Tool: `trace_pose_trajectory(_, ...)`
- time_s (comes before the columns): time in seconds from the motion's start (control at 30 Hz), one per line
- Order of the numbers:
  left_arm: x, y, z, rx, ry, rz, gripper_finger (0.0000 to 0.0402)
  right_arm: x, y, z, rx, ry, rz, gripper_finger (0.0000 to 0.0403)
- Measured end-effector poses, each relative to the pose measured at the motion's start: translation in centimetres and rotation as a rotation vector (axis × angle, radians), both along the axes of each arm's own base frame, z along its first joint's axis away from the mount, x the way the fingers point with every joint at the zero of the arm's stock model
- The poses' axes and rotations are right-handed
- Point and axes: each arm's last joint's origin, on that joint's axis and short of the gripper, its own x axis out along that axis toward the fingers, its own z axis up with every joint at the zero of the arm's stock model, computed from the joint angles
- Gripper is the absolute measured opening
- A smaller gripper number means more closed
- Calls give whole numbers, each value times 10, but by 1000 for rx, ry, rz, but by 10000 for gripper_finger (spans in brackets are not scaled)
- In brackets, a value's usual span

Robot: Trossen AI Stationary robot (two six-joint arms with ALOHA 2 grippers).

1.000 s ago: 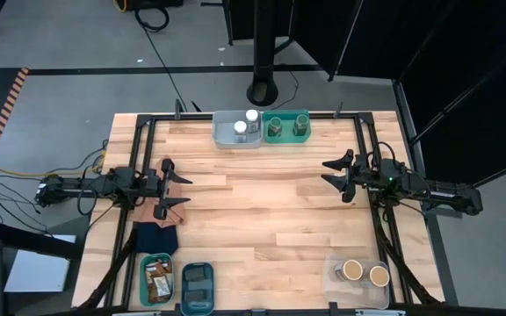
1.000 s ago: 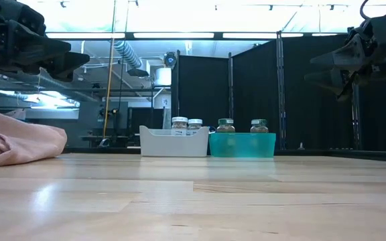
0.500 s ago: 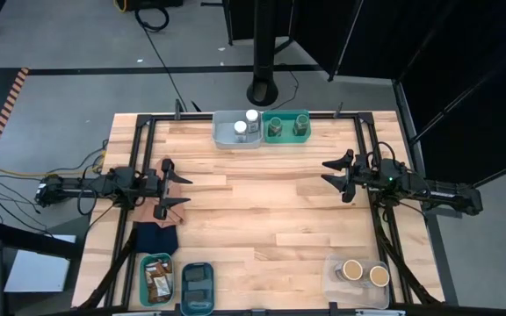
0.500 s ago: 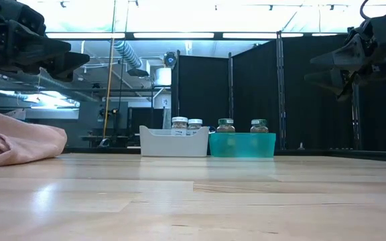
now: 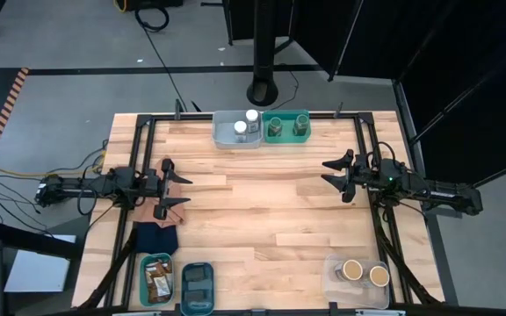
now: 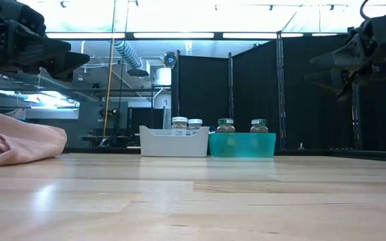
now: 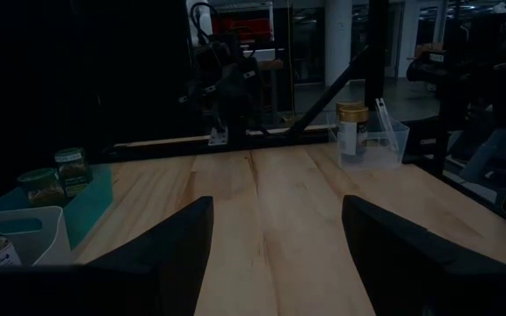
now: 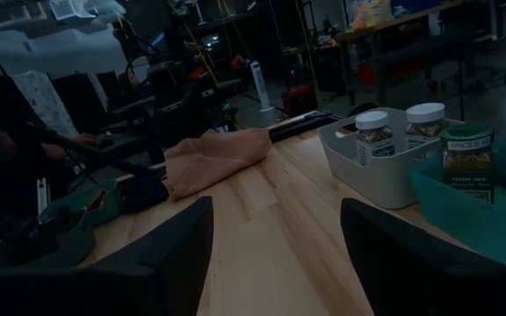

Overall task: Sort spices by type
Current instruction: Return to Home Position

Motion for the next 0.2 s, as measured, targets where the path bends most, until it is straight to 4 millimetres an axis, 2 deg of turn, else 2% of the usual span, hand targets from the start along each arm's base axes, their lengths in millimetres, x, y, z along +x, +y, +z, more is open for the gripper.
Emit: trace_pose_trajectory(0.2,0,0,0,0,0,0,257,0,0,0,0,0,0,255)
